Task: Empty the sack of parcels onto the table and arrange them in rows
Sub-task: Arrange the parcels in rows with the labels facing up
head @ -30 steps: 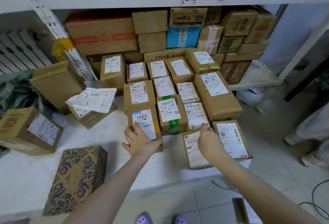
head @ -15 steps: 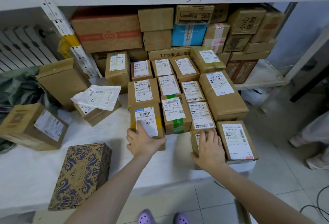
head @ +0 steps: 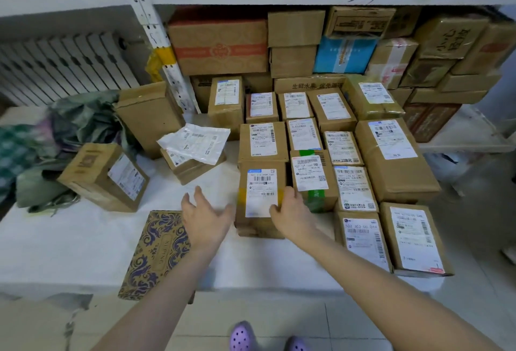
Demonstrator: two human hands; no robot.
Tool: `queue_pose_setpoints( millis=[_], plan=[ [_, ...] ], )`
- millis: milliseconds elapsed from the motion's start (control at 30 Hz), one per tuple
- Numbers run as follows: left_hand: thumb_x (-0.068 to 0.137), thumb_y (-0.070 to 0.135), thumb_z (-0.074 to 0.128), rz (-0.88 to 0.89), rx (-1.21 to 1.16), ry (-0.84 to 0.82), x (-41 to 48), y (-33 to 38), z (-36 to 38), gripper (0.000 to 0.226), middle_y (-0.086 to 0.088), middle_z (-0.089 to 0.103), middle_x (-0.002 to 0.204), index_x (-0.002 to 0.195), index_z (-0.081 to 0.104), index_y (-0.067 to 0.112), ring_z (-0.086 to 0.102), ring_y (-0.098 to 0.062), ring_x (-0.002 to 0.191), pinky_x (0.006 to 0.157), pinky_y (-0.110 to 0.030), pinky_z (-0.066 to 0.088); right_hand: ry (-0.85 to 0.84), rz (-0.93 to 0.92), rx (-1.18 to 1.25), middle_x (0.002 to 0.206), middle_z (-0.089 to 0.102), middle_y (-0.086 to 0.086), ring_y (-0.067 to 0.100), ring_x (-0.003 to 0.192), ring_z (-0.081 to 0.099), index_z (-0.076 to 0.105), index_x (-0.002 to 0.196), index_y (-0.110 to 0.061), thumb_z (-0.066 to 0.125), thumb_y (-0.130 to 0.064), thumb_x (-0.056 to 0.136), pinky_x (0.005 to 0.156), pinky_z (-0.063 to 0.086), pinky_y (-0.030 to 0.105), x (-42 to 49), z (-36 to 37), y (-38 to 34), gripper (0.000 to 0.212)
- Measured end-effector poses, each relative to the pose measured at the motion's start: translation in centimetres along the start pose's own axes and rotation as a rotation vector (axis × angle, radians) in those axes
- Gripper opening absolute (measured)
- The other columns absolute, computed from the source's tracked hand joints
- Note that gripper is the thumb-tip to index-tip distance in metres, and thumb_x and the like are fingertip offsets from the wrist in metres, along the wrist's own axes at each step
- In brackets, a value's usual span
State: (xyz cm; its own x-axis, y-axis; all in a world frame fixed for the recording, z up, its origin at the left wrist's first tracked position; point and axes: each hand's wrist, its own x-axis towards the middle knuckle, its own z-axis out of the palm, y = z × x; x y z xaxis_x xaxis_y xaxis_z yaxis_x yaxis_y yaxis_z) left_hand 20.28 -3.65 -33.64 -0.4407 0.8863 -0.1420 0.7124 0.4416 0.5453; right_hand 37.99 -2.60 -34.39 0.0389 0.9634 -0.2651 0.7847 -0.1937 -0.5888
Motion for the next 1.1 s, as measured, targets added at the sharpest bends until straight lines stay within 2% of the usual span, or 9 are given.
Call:
queue_pose_setpoints(
  millis=[67, 200, 333, 633, 700, 833, 933, 1033, 1100],
  plan=[
    [0.072, 0.052, 0.074, -0.114, 0.139, 0.052, 0.9, -3.2, -2.4, 0.107, -0.023, 0.014, 0.153, 0.150, 0.014, 0.010, 0.014, -0.040, 0.143, 0.116, -0.053, 0.018, -0.028, 0.097, 0.044, 0.129, 0.047, 0.011, 0.031, 0.113, 0.054, 0.034, 0.128, -0.009, 0.059, -0.043, 0.087, 0.080, 0.047, 0.037, 0.6, 0.5, -0.9, 0.058],
    [0.051, 0.072, 0.078, -0.401, 0.309, -0.176, 1.5, -7.6, -4.8, 0.140, -0.022, 0.016, 0.149, 0.149, -0.006, 0.017, 0.016, -0.038, 0.142, 0.113, -0.054, 0.020, -0.050, 0.204, 0.063, 0.132, 0.041, 0.013, 0.031, 0.121, 0.046, 0.024, 0.133, -0.009, 0.077, -0.052, 0.069, 0.088, 0.044, 0.038, 1.2, 1.4, -2.0, 0.094],
    [0.048, 0.073, 0.078, -0.431, 0.320, -0.242, 1.8, -8.4, -4.9, 0.141, -0.023, 0.021, 0.145, 0.148, -0.007, 0.022, 0.021, -0.039, 0.139, 0.111, -0.055, 0.023, -0.033, 0.221, 0.005, 0.134, 0.033, 0.015, 0.032, 0.124, 0.040, 0.013, 0.142, -0.009, 0.083, -0.052, 0.060, 0.092, 0.044, 0.039, 0.7, 2.6, -3.8, 0.116],
    [0.049, 0.071, 0.078, -0.421, 0.295, -0.232, 4.7, -7.5, -7.5, 0.133, -0.022, 0.024, 0.143, 0.149, 0.002, 0.026, 0.024, -0.040, 0.136, 0.109, -0.051, 0.028, 0.036, -0.114, 0.037, 0.126, 0.046, 0.003, 0.024, 0.123, 0.045, 0.039, 0.131, -0.023, 0.078, -0.056, 0.062, 0.091, 0.048, 0.040, 0.9, 2.4, -7.0, 0.086],
    [0.048, 0.070, 0.078, -0.430, 0.296, -0.230, 5.1, -7.4, -7.9, 0.133, -0.022, 0.025, 0.143, 0.149, 0.004, 0.025, 0.024, -0.040, 0.136, 0.109, -0.051, 0.028, -0.010, 0.040, 0.033, 0.134, 0.036, 0.006, 0.028, 0.130, 0.036, 0.028, 0.138, -0.024, 0.080, -0.061, 0.055, 0.099, 0.042, 0.044, 1.3, 2.8, -7.6, 0.106],
    [0.047, 0.069, 0.079, -0.433, 0.290, -0.199, 5.8, -7.8, -8.6, 0.134, -0.023, 0.026, 0.142, 0.148, 0.003, 0.025, 0.026, -0.040, 0.134, 0.109, -0.051, 0.029, -0.191, 0.371, 0.436, 0.141, 0.031, 0.009, 0.031, 0.133, 0.032, 0.007, 0.147, -0.026, 0.086, -0.042, 0.053, 0.103, 0.037, 0.042, 2.4, 3.2, -8.1, 0.124],
    [0.046, 0.070, 0.080, -0.455, 0.292, -0.189, 6.4, -8.2, -9.4, 0.135, -0.023, 0.025, 0.142, 0.149, 0.005, 0.024, 0.025, -0.041, 0.135, 0.109, -0.052, 0.028, -0.187, 0.355, 0.507, 0.132, 0.042, 0.006, 0.028, 0.125, 0.041, 0.020, 0.138, -0.024, 0.082, -0.037, 0.052, 0.096, 0.042, 0.033, 2.6, 3.6, -9.0, 0.107],
    [0.046, 0.070, 0.080, -0.498, 0.263, -0.173, 7.5, -8.7, -10.4, 0.135, -0.023, 0.024, 0.143, 0.149, 0.007, 0.023, 0.024, -0.041, 0.136, 0.110, -0.053, 0.028, -0.329, 0.331, 0.569, 0.125, 0.050, 0.003, 0.024, 0.115, 0.051, 0.029, 0.128, -0.032, 0.081, -0.046, 0.037, 0.093, 0.052, 0.039, 3.1, 4.5, -10.3, 0.106],
    [0.047, 0.069, 0.080, -0.513, 0.240, -0.151, 8.2, -8.9, -11.1, 0.133, -0.024, 0.025, 0.142, 0.148, 0.008, 0.023, 0.025, -0.041, 0.135, 0.110, -0.054, 0.028, -0.421, 0.373, 0.668, 0.122, 0.056, 0.001, 0.021, 0.108, 0.056, 0.036, 0.126, -0.033, 0.082, -0.044, 0.041, 0.081, 0.055, 0.035, 3.9, 4.8, -10.8, 0.097]
  ],
)
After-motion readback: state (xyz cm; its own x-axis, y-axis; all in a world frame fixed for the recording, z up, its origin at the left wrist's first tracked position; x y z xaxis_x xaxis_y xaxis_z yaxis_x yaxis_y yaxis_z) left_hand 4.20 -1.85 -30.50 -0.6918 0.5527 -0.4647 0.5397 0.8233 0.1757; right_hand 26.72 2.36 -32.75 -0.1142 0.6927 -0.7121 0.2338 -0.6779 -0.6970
